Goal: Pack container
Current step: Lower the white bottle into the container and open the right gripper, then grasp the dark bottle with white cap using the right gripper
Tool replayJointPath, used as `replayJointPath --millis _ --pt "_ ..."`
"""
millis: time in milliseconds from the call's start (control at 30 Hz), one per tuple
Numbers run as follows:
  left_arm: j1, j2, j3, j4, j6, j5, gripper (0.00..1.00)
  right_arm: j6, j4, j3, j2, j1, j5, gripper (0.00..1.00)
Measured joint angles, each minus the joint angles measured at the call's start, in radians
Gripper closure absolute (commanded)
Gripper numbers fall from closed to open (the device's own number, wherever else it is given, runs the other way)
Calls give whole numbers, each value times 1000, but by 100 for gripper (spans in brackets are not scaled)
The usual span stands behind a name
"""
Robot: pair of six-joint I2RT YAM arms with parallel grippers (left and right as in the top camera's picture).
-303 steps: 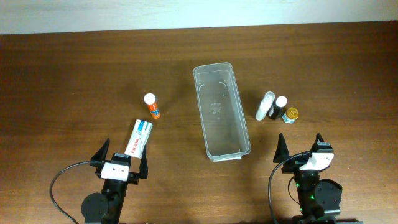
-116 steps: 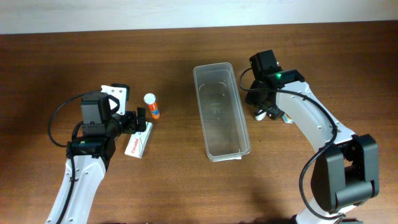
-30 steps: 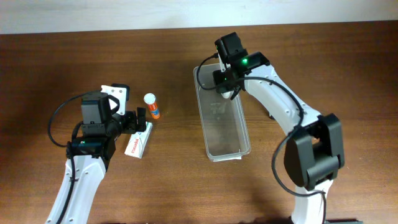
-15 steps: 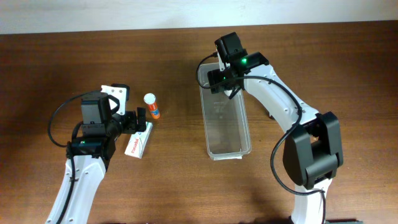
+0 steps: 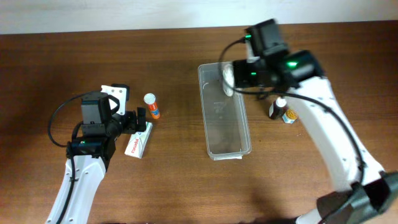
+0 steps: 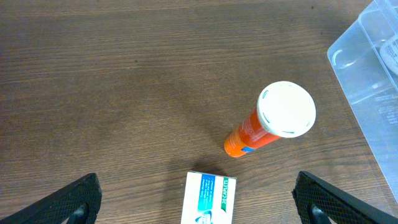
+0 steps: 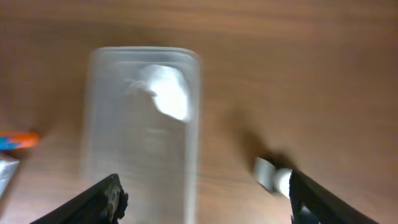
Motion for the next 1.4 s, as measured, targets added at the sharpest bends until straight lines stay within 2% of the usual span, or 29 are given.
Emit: replayJointPath --millis 167,333,433,533,700,800,1033,1400 --pt "0 0 0 0 0 0 1 33 -122 1 68 -145 29 32" --pt "0 0 0 0 0 0 0 40 -139 -28 189 -216 11 39" --pt "0 0 0 0 0 0 1 42 -138 -44 248 -229 1 40" --pt "0 0 0 0 0 0 1 44 -135 -48 293 -229 -6 47" --pt "0 0 0 0 0 0 1 57 -119 -68 317 -229 -16 64" --pt "0 0 0 0 0 0 1 63 -110 -72 318 -229 -17 66" --pt "0 0 0 0 0 0 1 66 -108 -72 318 -229 -19 80" --pt "0 0 0 0 0 0 1 66 -174 -72 299 -227 -24 82"
